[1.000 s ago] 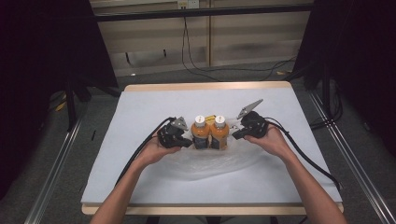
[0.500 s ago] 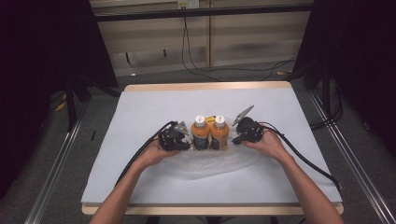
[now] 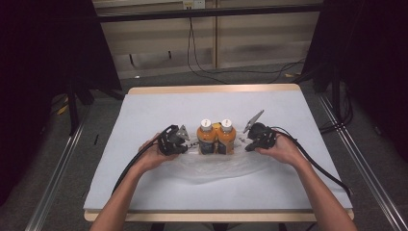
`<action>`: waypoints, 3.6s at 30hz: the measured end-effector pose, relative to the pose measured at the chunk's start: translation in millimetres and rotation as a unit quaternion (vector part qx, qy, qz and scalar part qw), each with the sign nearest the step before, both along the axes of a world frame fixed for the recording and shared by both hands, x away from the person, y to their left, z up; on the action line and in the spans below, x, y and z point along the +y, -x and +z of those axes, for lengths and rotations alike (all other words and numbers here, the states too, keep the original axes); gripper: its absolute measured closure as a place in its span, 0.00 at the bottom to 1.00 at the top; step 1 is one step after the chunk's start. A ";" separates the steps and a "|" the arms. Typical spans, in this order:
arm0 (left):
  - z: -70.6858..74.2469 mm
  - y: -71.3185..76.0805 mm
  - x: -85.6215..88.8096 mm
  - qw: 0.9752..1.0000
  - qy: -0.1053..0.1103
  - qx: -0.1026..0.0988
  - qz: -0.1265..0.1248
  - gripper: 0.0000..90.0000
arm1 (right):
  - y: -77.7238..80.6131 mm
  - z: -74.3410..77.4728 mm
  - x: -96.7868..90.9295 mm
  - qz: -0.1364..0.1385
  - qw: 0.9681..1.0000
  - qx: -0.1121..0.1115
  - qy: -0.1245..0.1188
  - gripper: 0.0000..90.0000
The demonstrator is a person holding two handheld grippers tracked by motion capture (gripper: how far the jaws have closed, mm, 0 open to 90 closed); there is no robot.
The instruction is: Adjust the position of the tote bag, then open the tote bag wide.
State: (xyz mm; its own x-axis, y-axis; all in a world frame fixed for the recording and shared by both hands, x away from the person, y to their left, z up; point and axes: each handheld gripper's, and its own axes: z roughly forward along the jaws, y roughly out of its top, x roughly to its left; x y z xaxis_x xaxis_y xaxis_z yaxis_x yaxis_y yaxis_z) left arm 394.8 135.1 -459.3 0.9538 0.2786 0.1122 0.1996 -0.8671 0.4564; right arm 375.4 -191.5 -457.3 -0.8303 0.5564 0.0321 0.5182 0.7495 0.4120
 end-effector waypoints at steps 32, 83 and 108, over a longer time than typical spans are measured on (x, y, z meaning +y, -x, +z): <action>4.6 11.3 23.4 0.999 -0.043 0.016 -0.004 1.00 | 12.0 3.8 -26.2 -0.016 0.995 -0.027 0.099 1.00; 30.6 16.1 45.9 0.998 0.063 0.021 0.007 1.00 | 26.7 21.6 -56.0 -0.029 0.997 -0.065 -0.028 1.00; 38.4 43.4 -15.8 0.962 0.273 0.022 -0.016 0.99 | 25.1 52.3 -29.4 -0.018 0.975 -0.096 -0.198 1.00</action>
